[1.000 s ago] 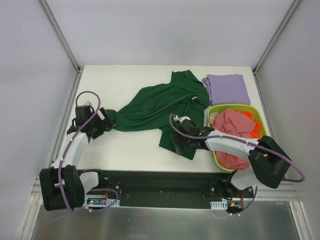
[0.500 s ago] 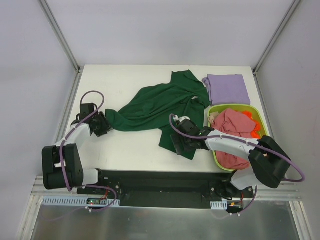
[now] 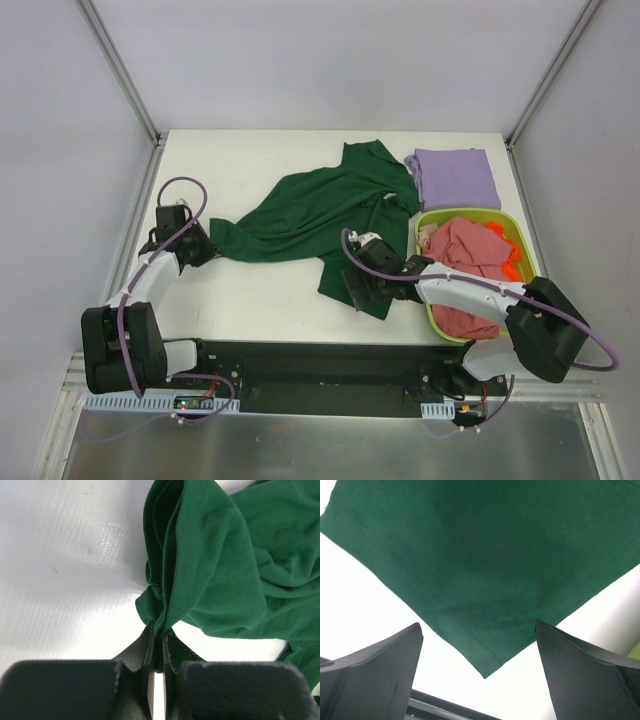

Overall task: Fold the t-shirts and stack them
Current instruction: Flatten out the tshirt

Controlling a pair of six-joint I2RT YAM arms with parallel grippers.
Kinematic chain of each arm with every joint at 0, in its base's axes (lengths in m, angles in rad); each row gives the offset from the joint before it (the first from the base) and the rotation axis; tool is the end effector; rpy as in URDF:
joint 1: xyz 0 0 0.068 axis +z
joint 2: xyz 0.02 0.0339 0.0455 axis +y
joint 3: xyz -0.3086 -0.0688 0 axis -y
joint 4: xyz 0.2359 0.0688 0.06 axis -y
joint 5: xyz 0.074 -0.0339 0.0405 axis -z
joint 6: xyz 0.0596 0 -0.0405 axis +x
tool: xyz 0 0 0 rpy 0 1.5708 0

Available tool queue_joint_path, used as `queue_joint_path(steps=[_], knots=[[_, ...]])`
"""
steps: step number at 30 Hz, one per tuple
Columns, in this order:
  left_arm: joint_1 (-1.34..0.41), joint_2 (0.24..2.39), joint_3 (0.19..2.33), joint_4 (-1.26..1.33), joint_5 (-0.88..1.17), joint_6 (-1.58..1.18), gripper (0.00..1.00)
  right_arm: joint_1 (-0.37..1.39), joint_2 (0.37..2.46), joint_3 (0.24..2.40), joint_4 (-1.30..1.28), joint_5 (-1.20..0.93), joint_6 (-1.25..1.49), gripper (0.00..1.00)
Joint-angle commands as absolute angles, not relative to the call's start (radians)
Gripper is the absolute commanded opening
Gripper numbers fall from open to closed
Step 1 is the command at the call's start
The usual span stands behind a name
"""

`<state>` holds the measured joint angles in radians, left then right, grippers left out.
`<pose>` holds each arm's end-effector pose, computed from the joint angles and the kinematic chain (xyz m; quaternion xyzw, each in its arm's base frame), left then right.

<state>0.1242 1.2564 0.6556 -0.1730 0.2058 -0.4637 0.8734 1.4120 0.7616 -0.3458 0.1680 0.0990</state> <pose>0.2473 0.0186 0.2306 -0.2275 0.8890 -0.1585 0.3644 0.1794 0.1986 0.2117 -0.3388 0.8939 0.0608 0.2872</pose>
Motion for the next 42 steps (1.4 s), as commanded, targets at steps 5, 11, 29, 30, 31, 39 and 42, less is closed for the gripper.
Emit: queue_joint_path(steps=[5, 11, 29, 30, 31, 39, 42], knots=[[0.12, 1.169, 0.591, -0.143, 0.198, -0.5, 0.0, 0.905, 1.302, 0.707, -0.399, 0.101, 0.086, 0.97], [0.121, 1.144, 0.571, -0.129, 0.23, -0.508, 0.0, 0.939, 1.318, 0.683, -0.463, 0.086, 0.123, 0.99], [0.123, 1.155, 0.566, -0.123, 0.241, -0.523, 0.0, 0.894, 1.479, 0.721, -0.417, 0.18, 0.219, 0.88], [0.121, 1.154, 0.566, -0.123, 0.241, -0.523, 0.0, 0.884, 1.48, 0.718, -0.411, 0.173, 0.225, 0.88], [0.123, 1.149, 0.565, -0.123, 0.241, -0.523, 0.0, 0.873, 1.479, 0.712, -0.4, 0.167, 0.23, 0.87], [0.123, 1.147, 0.561, -0.123, 0.23, -0.525, 0.0, 0.862, 1.496, 0.696, -0.384, 0.169, 0.253, 0.72], [0.123, 1.149, 0.563, -0.123, 0.235, -0.525, 0.0, 0.862, 1.5, 0.681, -0.383, 0.176, 0.267, 0.51]])
